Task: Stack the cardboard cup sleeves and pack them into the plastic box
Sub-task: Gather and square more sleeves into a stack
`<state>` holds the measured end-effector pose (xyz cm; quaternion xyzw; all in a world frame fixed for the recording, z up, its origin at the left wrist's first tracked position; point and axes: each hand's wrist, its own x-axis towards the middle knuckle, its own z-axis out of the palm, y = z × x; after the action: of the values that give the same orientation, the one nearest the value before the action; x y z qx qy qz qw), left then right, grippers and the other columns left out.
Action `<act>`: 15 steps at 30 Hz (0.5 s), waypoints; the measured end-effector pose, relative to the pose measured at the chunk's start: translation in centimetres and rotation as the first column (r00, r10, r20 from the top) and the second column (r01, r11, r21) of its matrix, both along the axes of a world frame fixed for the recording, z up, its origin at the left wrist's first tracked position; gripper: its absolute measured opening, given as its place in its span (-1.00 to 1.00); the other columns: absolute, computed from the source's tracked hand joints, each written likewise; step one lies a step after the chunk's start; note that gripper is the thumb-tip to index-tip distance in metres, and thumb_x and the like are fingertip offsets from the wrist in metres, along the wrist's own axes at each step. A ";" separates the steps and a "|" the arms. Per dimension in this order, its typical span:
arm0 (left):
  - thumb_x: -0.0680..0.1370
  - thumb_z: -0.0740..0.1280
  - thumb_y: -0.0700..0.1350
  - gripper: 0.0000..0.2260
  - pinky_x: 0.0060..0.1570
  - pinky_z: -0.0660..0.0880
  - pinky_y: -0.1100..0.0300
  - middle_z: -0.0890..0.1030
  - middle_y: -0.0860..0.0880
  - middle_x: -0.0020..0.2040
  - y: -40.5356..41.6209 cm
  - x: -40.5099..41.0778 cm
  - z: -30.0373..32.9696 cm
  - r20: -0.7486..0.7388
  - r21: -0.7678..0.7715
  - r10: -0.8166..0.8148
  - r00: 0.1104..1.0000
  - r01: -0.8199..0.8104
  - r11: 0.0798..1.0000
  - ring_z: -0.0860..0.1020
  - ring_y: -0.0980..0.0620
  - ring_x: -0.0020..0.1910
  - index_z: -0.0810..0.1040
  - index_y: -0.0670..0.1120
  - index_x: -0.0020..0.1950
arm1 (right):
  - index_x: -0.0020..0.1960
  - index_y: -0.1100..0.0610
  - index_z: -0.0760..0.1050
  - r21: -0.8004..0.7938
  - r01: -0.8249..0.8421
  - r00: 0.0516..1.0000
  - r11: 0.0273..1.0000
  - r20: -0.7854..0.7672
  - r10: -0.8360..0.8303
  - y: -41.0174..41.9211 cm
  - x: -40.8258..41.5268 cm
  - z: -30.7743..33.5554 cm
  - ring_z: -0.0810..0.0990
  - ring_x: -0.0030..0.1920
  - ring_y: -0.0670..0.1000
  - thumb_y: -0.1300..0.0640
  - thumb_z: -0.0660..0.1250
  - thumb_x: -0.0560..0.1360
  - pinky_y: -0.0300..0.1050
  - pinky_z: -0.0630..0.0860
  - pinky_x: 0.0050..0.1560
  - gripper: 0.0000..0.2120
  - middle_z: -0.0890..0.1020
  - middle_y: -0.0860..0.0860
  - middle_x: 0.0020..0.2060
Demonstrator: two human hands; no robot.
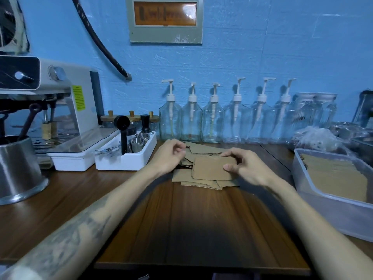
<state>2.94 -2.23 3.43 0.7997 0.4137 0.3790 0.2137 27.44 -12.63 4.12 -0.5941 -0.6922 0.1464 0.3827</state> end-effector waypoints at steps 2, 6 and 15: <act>0.61 0.32 -0.07 -0.74 0.32 0.42 0.07 0.50 -0.04 0.20 1.0 1.9 0.9 -0.087 0.006 -0.011 0.996 0.012 1.000 0.51 0.05 0.16 0.51 -0.08 0.28 | 0.08 -0.10 0.55 0.014 0.015 1.000 1.000 0.018 -0.016 -0.1 0.4 0.1 0.56 -0.02 -0.19 0.17 0.43 0.52 -0.35 0.41 -0.10 -0.79 0.64 -0.14 0.00; 0.61 0.31 0.01 -0.59 0.46 0.27 -0.07 0.37 -0.06 0.44 3.3 5.3 1.5 -0.222 -0.029 -0.046 0.974 0.041 0.999 0.34 -0.03 0.44 0.41 -0.06 0.44 | 0.17 -0.02 0.55 0.008 0.016 1.000 1.000 0.001 -0.016 0.0 0.8 -0.4 0.56 0.08 -0.07 0.17 0.40 0.53 -0.18 0.49 0.09 -0.77 0.62 -0.09 0.07; 0.56 0.31 0.20 -0.45 0.41 0.29 -0.14 0.43 -0.06 0.46 6.8 8.1 -0.6 -0.400 -0.031 0.023 0.916 -0.039 0.999 0.39 -0.08 0.43 0.41 -0.06 0.46 | 0.23 -0.01 0.53 0.024 -0.017 1.000 1.000 0.027 0.016 0.8 1.2 -1.0 0.53 0.12 -0.06 0.17 0.38 0.55 -0.20 0.45 0.15 -0.73 0.60 -0.04 0.16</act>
<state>11.01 4.59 2.79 0.8493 0.4684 0.2034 0.1339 28.59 -11.88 3.09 -0.5857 -0.7037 0.1331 0.3795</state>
